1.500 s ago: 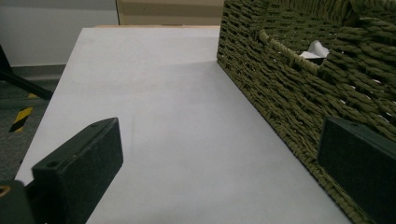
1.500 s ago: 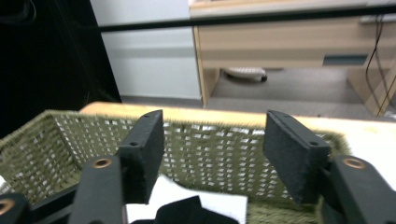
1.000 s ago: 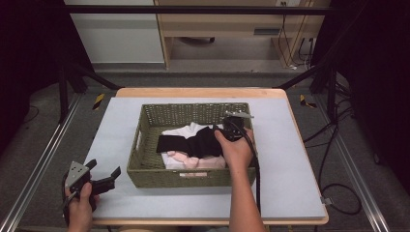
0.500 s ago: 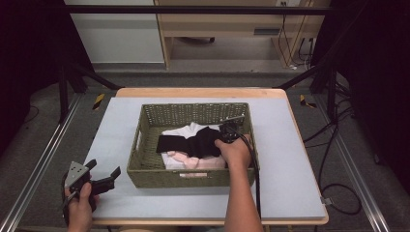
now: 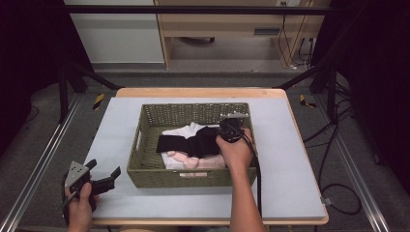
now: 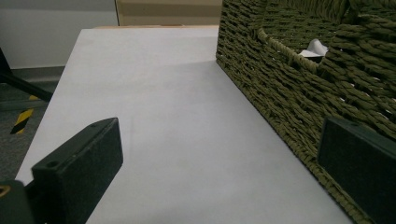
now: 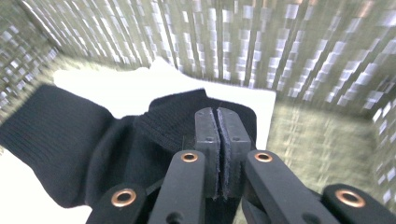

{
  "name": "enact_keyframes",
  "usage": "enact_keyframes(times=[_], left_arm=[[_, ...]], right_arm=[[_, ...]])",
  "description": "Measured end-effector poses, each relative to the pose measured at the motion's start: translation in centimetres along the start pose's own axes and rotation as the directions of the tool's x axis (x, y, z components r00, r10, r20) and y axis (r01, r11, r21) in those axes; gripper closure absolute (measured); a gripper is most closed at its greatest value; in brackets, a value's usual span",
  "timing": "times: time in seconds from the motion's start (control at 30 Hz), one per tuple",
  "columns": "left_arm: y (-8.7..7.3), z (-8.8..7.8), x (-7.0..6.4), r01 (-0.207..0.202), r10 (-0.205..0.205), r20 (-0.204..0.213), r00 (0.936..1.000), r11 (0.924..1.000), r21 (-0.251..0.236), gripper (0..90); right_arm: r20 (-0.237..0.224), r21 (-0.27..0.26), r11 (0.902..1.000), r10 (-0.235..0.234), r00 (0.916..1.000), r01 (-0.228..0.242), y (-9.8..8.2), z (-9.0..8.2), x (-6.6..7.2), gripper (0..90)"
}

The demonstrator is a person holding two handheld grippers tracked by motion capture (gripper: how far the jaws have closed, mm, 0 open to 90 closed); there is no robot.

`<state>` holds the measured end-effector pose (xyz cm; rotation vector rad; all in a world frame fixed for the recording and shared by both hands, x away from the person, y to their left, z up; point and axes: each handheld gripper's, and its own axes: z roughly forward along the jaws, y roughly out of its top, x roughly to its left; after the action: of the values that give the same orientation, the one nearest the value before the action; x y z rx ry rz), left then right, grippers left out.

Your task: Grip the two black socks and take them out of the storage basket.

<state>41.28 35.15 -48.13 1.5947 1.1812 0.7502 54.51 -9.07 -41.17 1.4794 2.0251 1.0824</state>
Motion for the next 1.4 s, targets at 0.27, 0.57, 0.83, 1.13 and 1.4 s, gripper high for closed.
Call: enact_keyframes(times=[0.27,0.57,0.83,1.13,1.4], left_arm=[[0.0,0.0,0.0,-0.003,0.003,0.0,1.0,1.0,0.0,0.4],[0.0,0.0,0.0,-0.006,0.006,-0.003,1.0,1.0,0.002,0.4],[0.0,0.0,-0.1,-0.008,0.008,-0.004,1.0,1.0,0.001,0.4],[0.0,0.0,-0.1,-0.008,0.008,-0.005,1.0,1.0,0.001,0.4],[0.0,0.1,-0.1,-0.007,0.007,-0.009,0.9999,1.0,0.003,0.4]], right_arm=[[-0.023,-0.275,0.9615,-0.009,0.9997,0.003,0.3,-2.3,0.2,88.9],[-0.026,-0.481,0.8763,-0.051,0.9984,0.032,1.2,-4.9,0.3,89.4],[-0.012,-0.575,0.814,-0.107,0.9942,0.08,2.2,-6.8,0.3,89.8],[0.056,-0.703,0.6935,-0.168,0.9842,0.158,4.2,-9.6,0.2,89.7],[0.1,-0.796,0.5728,-0.194,0.9759,0.195,6.0,-12.2,-0.4,89.7]])
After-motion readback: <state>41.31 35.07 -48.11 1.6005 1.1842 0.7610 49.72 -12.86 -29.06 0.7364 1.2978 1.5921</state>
